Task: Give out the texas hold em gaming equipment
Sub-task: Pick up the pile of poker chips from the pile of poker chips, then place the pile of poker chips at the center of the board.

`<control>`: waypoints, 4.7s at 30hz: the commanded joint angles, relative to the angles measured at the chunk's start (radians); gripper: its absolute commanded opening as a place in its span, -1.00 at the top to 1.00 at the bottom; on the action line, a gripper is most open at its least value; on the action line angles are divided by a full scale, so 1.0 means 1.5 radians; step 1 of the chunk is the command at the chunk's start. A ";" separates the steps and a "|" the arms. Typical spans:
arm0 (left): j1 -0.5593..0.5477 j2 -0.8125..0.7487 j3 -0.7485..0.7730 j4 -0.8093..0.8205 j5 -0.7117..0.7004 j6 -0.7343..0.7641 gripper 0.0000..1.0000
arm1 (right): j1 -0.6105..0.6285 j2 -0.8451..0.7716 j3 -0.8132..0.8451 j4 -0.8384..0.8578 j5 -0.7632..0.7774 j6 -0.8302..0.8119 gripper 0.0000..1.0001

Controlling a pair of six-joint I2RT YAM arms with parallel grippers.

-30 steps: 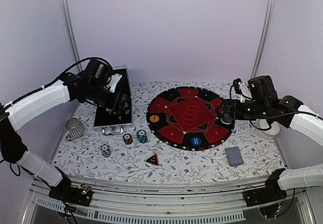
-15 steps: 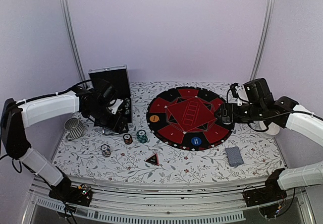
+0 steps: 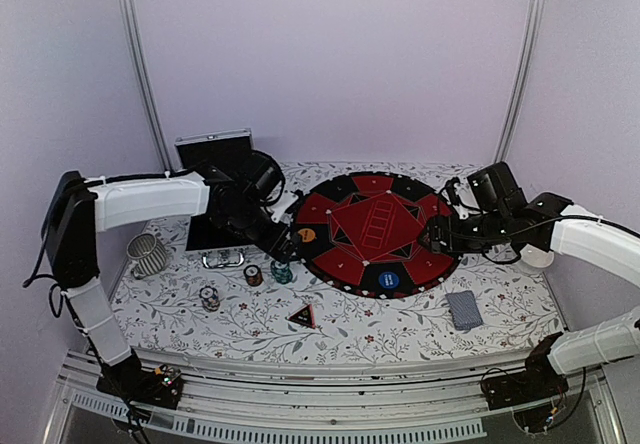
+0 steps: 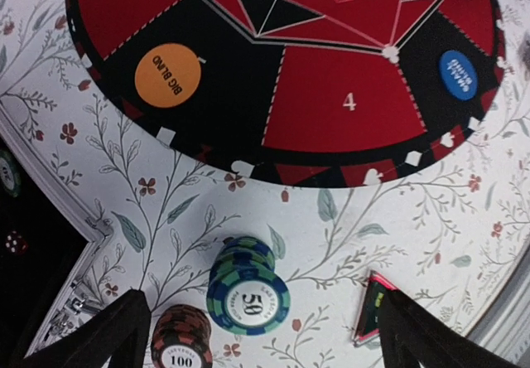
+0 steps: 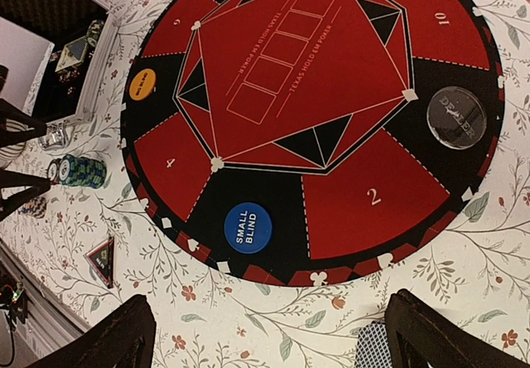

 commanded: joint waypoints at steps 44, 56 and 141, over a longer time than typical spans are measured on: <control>0.036 0.067 -0.029 -0.003 0.056 -0.003 1.00 | -0.002 0.047 -0.005 0.026 -0.015 0.001 -0.98; -0.022 0.050 0.073 -0.077 0.009 0.027 1.00 | -0.002 0.031 -0.012 0.026 -0.009 -0.002 -0.98; -0.111 0.152 0.316 -0.127 0.025 0.065 -0.96 | -0.053 -0.066 -0.052 0.005 -0.101 0.020 -0.98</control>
